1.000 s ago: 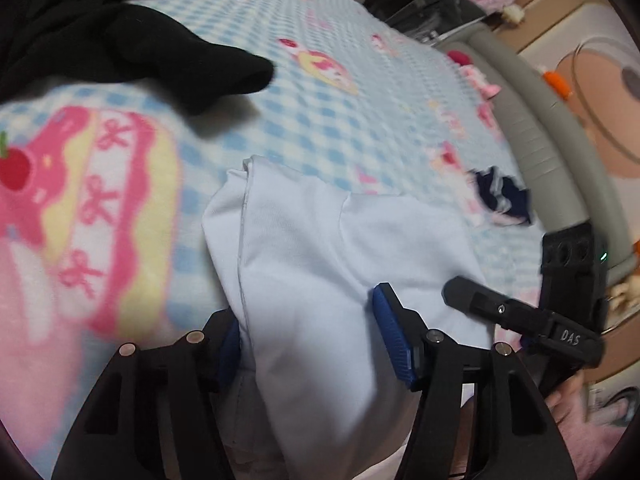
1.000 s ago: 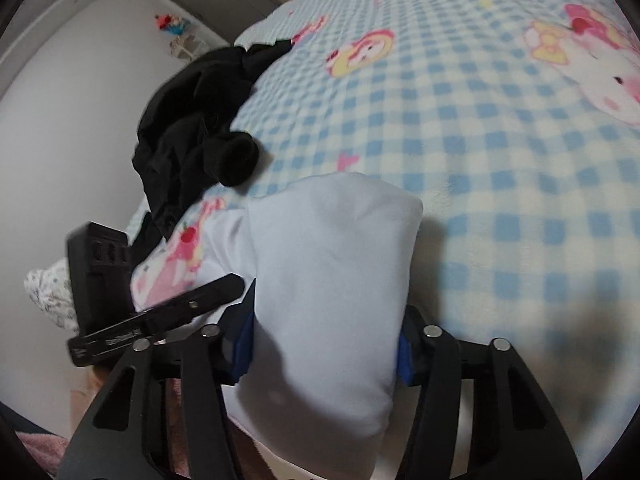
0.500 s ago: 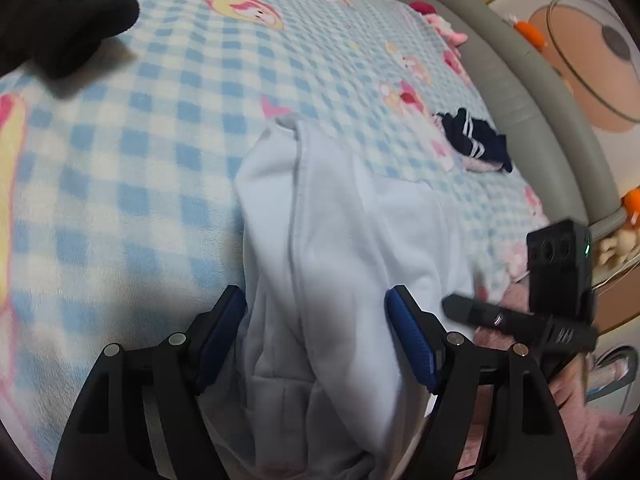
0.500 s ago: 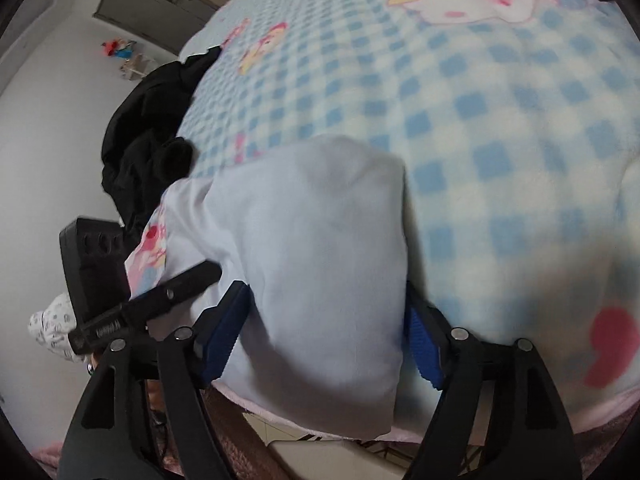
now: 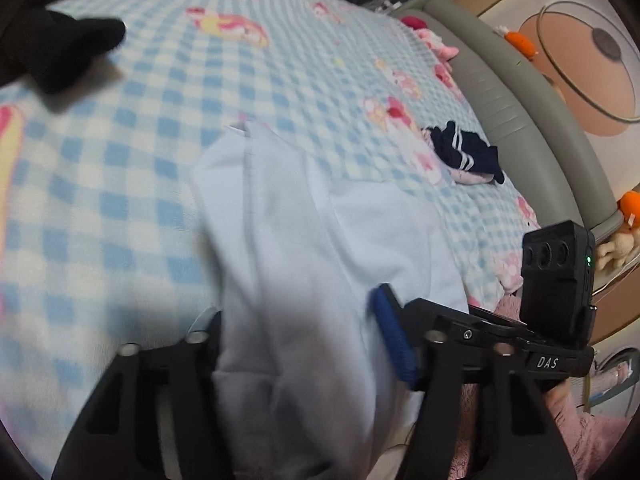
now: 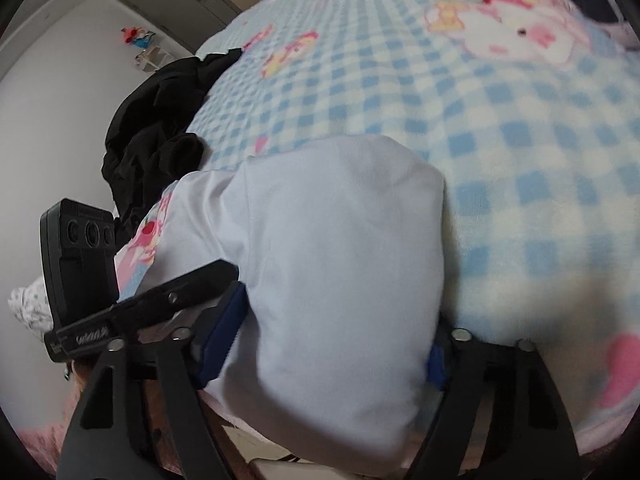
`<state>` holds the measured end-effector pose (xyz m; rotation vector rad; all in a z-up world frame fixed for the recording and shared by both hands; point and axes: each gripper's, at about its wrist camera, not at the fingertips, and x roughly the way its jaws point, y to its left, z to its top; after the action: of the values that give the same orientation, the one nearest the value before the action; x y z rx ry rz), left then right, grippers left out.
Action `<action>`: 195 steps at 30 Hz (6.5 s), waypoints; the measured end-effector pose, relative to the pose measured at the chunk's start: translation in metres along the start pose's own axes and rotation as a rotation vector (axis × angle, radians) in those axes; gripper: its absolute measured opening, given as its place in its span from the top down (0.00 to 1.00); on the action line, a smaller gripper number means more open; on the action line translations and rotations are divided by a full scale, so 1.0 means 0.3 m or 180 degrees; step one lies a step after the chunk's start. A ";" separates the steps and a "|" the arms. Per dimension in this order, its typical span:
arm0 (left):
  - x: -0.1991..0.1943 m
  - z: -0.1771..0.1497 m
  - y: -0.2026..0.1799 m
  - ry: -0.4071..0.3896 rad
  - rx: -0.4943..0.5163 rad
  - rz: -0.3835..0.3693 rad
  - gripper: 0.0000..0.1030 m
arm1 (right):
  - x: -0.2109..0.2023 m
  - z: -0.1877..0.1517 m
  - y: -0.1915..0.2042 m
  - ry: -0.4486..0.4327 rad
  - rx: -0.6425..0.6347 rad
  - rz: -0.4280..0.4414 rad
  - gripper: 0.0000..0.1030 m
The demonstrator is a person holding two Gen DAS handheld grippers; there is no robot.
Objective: Fold clothes
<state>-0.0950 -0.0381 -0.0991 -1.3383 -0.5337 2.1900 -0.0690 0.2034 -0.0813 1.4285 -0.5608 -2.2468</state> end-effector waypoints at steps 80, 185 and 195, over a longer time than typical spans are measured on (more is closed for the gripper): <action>0.349 0.382 -1.059 -0.0257 0.1173 -0.0198 0.68 | -0.843 0.382 -0.493 -0.1062 0.0217 -0.0504 0.50; -0.523 0.157 -0.291 -0.1343 0.0215 0.1888 0.12 | -0.414 0.219 0.366 -0.1243 -0.0705 -0.1465 0.01; -0.519 -0.118 -0.354 -0.1211 0.0312 0.1986 0.12 | -0.462 -0.087 0.340 -0.1263 -0.0582 -0.1790 0.01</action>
<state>0.0195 -0.0467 0.0543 -1.1380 -0.1341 2.9664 0.0215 0.1910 0.0669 1.1491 -0.0507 -2.9660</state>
